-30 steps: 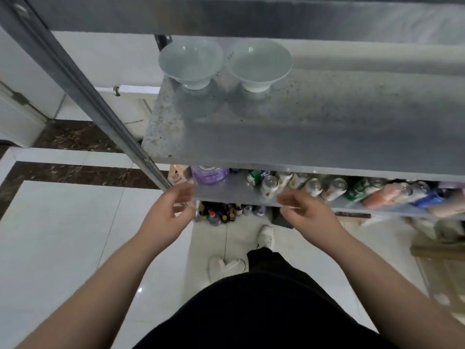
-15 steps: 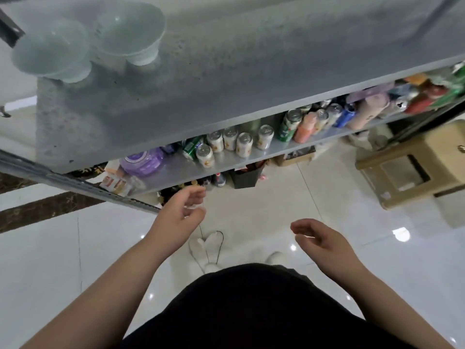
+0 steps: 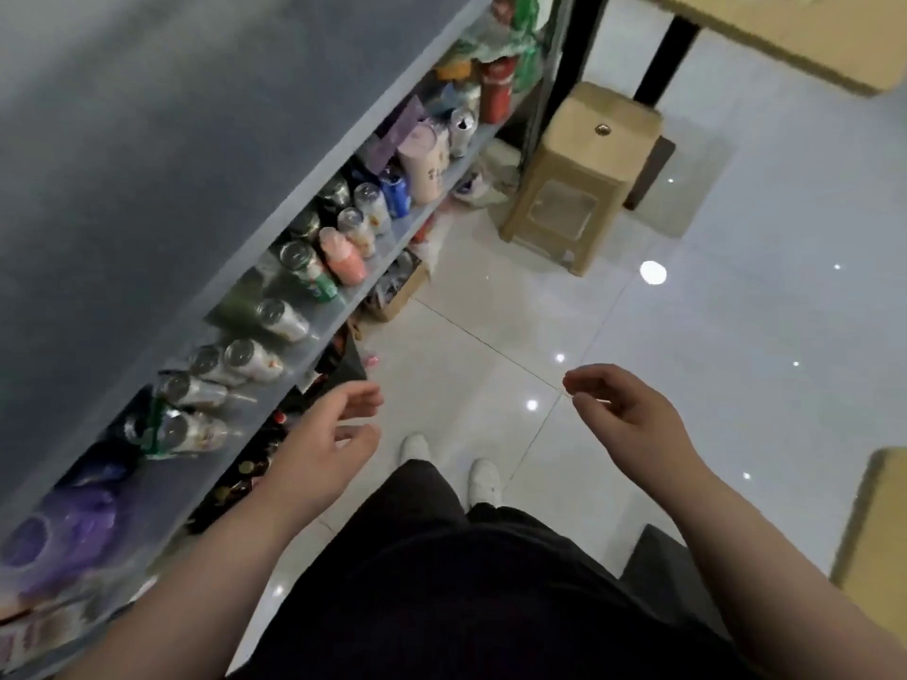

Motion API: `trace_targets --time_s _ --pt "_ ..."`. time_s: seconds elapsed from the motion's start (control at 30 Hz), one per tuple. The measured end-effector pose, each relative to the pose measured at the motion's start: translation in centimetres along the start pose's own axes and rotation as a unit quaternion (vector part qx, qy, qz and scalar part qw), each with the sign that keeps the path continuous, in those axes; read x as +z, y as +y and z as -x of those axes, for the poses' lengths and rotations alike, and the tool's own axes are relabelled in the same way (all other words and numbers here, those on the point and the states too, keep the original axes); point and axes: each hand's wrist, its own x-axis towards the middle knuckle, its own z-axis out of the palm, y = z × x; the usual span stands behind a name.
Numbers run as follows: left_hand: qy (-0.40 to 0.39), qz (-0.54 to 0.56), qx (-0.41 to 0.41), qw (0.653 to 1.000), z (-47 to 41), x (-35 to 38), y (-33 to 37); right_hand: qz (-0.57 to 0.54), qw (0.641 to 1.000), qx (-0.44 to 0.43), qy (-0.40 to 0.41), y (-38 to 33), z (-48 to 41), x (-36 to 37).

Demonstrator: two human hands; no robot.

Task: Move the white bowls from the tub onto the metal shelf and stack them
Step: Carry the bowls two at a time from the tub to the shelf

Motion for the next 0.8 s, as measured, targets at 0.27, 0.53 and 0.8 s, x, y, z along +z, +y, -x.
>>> trace_targets --time_s 0.27,0.53,0.8 --pt "-0.228 -0.106 0.117 0.961 -9.3 4.1 7.7 -0.071 0.968 0.113 0.212 3.6 7.8 -1.1" --pt "-0.400 -0.196 0.237 0.863 -8.4 15.2 14.4 -0.181 0.884 0.215 0.374 8.6 20.7 4.8" --pt "-0.501 -0.254 0.297 0.772 3.0 27.6 14.2 -0.237 0.795 0.263 0.492 14.9 32.7 6.0"
